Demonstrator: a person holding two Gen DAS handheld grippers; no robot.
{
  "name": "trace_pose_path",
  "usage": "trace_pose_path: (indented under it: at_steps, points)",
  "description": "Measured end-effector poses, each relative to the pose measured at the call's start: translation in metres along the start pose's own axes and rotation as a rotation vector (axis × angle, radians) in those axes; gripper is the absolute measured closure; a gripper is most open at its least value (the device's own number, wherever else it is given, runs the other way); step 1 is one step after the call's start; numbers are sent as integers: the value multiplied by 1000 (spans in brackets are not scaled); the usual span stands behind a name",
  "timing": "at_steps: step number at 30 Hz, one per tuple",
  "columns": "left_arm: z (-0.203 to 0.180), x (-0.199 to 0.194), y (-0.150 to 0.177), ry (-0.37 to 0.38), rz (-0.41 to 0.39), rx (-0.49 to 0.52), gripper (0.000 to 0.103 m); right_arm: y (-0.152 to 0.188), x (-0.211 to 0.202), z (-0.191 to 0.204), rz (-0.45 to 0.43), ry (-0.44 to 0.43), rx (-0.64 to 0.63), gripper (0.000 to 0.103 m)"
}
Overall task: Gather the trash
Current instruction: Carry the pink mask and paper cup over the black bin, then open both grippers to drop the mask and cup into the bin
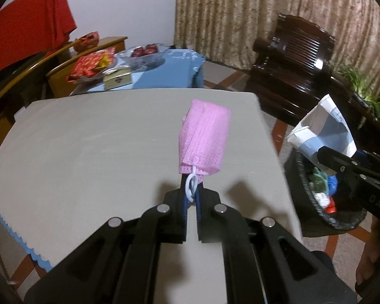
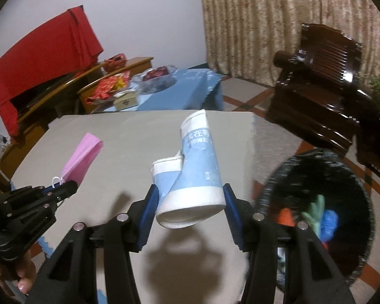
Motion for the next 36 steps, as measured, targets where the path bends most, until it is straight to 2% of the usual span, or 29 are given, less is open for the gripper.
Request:
trace_pose_path:
  at_steps: [8,18,25,36]
  points:
    - [-67,-8,-3,32,-3,21,98,8,-44,-67,-19,83,23,52]
    - [-142,-4,1,86,19,52,98,18,-68,-138,-27,169,68,52]
    - [-193,7,0,126,27,83,98,26,-61,-184,-9,218,94,52]
    - [-259,55,1,185,71,121,98,48,-29,-242,55,269,108,52]
Point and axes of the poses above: each gripper's, at about its wrist camera, not at the fingertips, and x roughly the way its jaws point, z to its left, y to its underside, the point moved 6 cm from there along x, roughly the way its jaws point, and after that the axes turned 6 degrees about -z, right-handed, at the moved point
